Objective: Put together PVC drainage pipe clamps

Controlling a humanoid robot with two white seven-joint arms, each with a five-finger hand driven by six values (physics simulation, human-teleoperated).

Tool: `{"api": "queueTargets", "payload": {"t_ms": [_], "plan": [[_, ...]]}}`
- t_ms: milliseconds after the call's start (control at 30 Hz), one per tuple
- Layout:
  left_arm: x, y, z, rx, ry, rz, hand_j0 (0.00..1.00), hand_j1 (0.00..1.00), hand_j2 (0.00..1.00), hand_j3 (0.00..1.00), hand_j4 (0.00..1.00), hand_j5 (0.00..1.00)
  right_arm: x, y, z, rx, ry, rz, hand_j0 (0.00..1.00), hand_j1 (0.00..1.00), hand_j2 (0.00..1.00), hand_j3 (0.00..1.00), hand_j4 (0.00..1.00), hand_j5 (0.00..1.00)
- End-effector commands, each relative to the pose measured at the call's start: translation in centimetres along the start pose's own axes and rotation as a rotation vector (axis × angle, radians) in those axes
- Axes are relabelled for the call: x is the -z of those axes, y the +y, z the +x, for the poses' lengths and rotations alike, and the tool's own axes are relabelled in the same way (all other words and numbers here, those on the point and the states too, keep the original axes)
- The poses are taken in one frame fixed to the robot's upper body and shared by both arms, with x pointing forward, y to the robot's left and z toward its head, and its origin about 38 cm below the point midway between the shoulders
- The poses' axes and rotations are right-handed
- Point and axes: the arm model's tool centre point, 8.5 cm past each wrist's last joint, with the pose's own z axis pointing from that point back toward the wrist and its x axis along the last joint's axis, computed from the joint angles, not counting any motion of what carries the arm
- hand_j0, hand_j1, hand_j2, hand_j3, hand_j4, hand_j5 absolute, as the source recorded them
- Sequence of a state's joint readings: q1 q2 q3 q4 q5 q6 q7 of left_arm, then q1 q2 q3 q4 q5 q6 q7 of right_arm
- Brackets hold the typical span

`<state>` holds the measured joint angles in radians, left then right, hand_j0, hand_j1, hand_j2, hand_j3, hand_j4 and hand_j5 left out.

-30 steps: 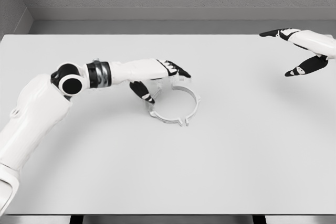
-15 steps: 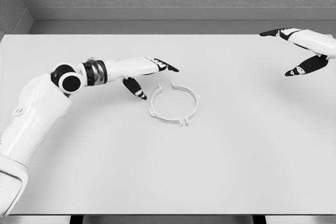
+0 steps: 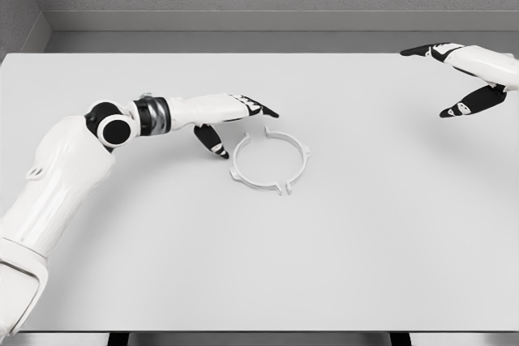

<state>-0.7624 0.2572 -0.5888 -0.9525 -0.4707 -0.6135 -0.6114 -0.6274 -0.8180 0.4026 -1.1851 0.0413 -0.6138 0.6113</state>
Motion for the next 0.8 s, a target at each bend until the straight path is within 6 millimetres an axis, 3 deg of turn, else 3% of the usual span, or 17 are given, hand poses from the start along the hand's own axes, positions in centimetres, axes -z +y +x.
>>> {"api": "queueTargets", "payload": {"t_ms": [0, 567, 667, 767], "plan": [[0.1, 0.1, 0.2, -0.006, -0.006, 0.008, 1.0, 1.0, 1.0, 1.0, 1.0, 1.0, 0.0, -0.2, 0.2, 0.001, -0.006, -0.006, 1.0, 1.0, 1.0, 1.0, 1.0, 1.0], [1.1, 0.3, 1.0, -0.007, -0.031, 0.014, 1.0, 1.0, 1.0, 1.0, 1.0, 1.0, 0.0, -0.2, 0.2, 0.001, -0.006, -0.006, 1.0, 1.0, 1.0, 1.0, 1.0, 1.0], [0.0, 1.6, 0.4, -0.003, -0.017, 0.04, 1.0, 1.0, 1.0, 1.0, 1.0, 1.0, 0.0, -0.2, 0.2, 0.001, -0.006, -0.006, 1.0, 1.0, 1.0, 1.0, 1.0, 1.0], [-3.5, 3.1, 0.0, -0.006, -0.036, 0.104, 1.0, 1.0, 1.0, 1.0, 1.0, 1.0, 0.0, -0.2, 0.2, 0.002, -0.006, -0.005, 1.0, 1.0, 1.0, 1.0, 1.0, 1.0]]}}
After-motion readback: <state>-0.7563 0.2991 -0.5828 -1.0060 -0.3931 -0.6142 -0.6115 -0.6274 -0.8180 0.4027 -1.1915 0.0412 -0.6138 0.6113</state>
